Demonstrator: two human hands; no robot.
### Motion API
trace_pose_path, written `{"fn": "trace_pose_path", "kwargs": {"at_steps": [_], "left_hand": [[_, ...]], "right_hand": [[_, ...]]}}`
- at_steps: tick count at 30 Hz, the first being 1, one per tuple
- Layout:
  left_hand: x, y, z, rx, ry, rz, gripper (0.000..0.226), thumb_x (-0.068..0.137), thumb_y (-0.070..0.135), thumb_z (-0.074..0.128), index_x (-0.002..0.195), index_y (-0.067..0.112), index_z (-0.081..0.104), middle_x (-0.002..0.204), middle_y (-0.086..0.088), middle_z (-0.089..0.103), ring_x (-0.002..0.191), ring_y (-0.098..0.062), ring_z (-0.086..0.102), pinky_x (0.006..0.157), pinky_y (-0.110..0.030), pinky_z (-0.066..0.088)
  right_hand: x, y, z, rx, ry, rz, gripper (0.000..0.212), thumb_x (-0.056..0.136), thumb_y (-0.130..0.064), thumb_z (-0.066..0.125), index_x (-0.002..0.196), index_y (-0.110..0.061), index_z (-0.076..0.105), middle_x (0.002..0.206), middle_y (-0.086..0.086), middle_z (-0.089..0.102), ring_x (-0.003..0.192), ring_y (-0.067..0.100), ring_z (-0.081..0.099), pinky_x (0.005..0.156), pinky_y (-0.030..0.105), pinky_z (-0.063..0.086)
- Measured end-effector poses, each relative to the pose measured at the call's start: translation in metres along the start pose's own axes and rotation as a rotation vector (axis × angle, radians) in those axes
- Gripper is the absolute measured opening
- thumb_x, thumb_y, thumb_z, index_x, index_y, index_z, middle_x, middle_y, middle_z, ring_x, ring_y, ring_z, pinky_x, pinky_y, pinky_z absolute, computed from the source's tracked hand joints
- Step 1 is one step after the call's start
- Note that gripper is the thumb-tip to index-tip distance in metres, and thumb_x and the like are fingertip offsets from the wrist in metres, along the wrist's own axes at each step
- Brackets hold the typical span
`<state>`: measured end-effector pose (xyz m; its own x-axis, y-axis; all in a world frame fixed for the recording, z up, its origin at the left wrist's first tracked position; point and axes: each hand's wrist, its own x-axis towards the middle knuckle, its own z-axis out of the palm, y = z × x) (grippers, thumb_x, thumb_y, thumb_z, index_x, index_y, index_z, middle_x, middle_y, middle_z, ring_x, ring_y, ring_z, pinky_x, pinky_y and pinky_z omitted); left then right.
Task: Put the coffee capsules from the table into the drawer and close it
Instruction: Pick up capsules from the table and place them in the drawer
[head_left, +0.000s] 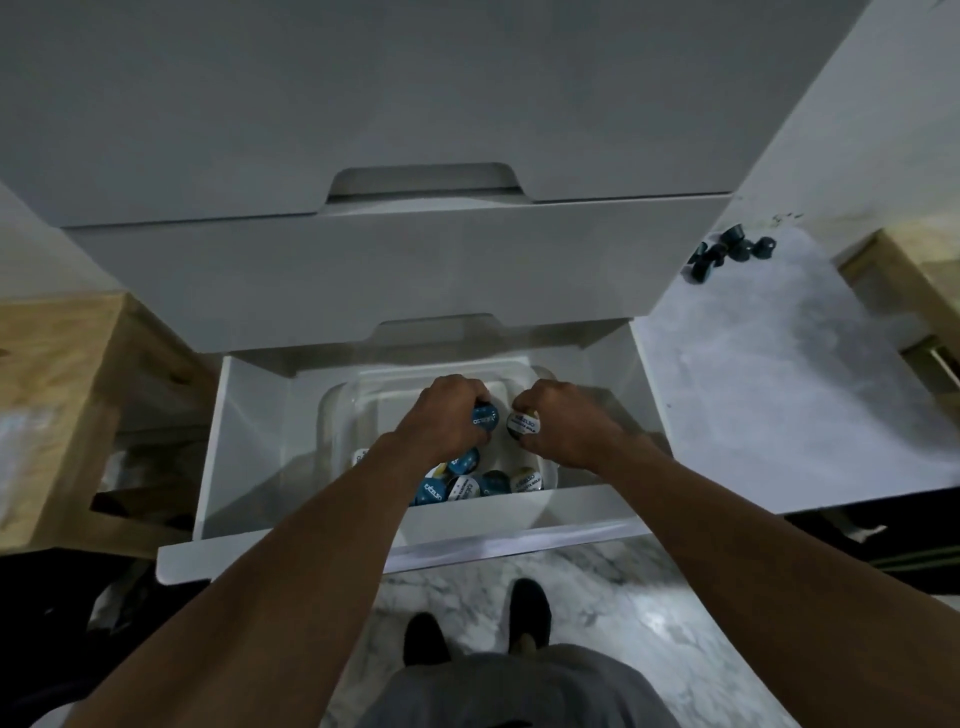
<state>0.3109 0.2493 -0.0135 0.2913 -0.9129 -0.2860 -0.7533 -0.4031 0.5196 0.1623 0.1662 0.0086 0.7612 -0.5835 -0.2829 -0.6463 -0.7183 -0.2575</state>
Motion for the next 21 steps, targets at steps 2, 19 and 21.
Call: {"fn": "trace_pose_path", "kwargs": {"at_steps": [2, 19, 21], "left_hand": [[0.003, 0.0, 0.003, -0.009, -0.007, -0.015, 0.054, 0.07, 0.015, 0.08, 0.121, 0.014, 0.061, 0.121, -0.009, 0.061, 0.11, -0.024, 0.057, 0.095, -0.035, 0.048], [0.007, -0.003, 0.008, -0.061, -0.076, -0.036, 0.03, 0.087, 0.022, 0.065, 0.115, 0.014, 0.066, 0.111, -0.007, 0.068, 0.097, -0.021, 0.063, 0.087, -0.032, 0.051], [0.008, -0.004, 0.007, -0.04, -0.08, -0.025, 0.02, 0.088, 0.019, 0.062, 0.106, 0.016, 0.07, 0.105, -0.007, 0.07, 0.092, -0.021, 0.064, 0.083, -0.032, 0.051]], "right_hand": [[0.002, 0.002, 0.001, -0.014, -0.006, -0.023, 0.03, 0.088, -0.037, 0.062, 0.113, -0.021, 0.066, 0.117, 0.003, 0.063, 0.099, 0.022, 0.062, 0.07, 0.024, 0.035], [0.016, 0.018, 0.001, 0.075, -0.125, -0.064, 0.035, 0.091, -0.026, 0.057, 0.125, -0.017, 0.061, 0.129, 0.008, 0.061, 0.118, 0.027, 0.055, 0.097, 0.037, 0.045], [0.018, 0.02, 0.002, 0.093, -0.126, -0.055, 0.035, 0.092, -0.024, 0.057, 0.127, -0.021, 0.061, 0.132, 0.006, 0.061, 0.121, 0.026, 0.054, 0.1, 0.035, 0.042]]}}
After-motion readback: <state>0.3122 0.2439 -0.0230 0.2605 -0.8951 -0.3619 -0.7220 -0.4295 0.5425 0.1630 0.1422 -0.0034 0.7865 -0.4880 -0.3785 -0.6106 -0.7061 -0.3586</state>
